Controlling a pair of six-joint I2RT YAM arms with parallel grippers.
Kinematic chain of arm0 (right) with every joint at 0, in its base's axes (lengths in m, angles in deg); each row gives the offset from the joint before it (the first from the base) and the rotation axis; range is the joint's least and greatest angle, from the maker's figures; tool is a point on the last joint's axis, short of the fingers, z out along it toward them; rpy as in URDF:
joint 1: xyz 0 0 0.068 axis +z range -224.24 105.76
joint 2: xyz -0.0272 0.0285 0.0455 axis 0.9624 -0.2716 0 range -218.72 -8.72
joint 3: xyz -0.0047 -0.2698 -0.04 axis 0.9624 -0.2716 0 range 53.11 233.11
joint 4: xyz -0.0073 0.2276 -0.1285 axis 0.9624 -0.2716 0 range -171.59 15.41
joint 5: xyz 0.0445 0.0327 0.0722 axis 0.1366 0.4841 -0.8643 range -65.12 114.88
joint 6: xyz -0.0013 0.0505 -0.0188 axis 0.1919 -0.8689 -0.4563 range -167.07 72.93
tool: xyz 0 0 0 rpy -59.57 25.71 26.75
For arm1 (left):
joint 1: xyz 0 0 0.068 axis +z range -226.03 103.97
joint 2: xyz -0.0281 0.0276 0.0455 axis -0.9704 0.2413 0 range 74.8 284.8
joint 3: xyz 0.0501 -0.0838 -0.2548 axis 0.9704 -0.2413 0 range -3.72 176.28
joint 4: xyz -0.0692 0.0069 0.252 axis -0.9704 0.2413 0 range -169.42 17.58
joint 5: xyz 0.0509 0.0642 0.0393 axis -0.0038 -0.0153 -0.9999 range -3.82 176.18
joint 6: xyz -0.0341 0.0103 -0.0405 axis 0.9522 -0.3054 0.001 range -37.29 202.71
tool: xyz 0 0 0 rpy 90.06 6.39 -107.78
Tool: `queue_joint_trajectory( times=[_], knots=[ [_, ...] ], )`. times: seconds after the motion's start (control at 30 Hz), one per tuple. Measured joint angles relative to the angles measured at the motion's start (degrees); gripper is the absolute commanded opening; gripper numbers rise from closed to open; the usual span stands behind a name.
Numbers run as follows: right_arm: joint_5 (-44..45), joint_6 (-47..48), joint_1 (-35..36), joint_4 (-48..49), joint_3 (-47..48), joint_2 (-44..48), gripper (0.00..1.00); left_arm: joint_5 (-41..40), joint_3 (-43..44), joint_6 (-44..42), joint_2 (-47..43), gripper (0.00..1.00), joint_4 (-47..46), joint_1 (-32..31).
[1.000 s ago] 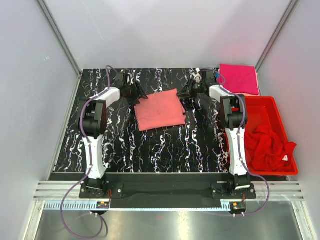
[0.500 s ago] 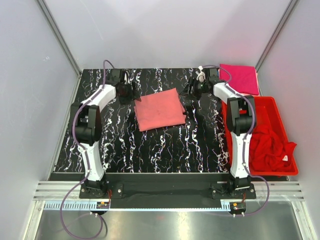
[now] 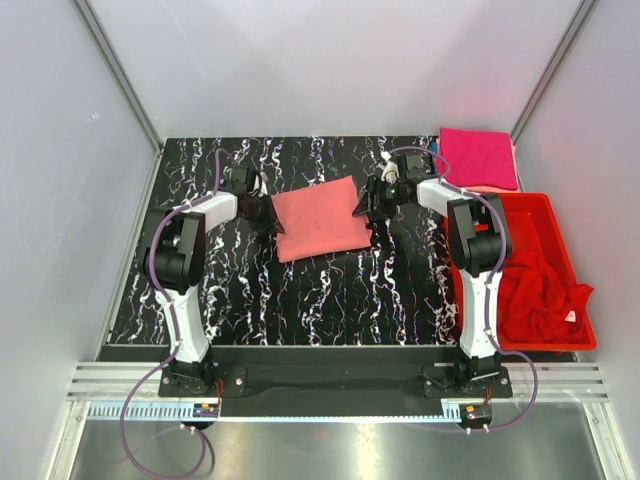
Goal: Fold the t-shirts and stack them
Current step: Fold the tshirt
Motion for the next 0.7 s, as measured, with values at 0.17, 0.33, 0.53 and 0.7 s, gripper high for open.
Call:
queue_joint_trajectory(
  times=[0.17,0.33,0.53,0.7],
  knots=[
    [1.46,-0.98,0.96,4.63,-6.36,2.27,0.22,3.89,0.00,0.11,1.20,0.00,-2.36,0.35],
    [3.54,-4.46,1.57,7.61,-18.45,10.51,0.20,6.54,0.52,-1.01,1.53,0.14,-0.28,0.92],
    [4.02,-8.13,3.34,9.64,-27.36,17.94,0.59,8.39,1.68,-4.02,1.40,0.57,5.42,1.66],
    [6.05,-7.21,3.69,7.04,-24.70,17.99,0.64,6.23,11.63,-8.13,3.06,0.66,10.88,2.05]
  ],
)
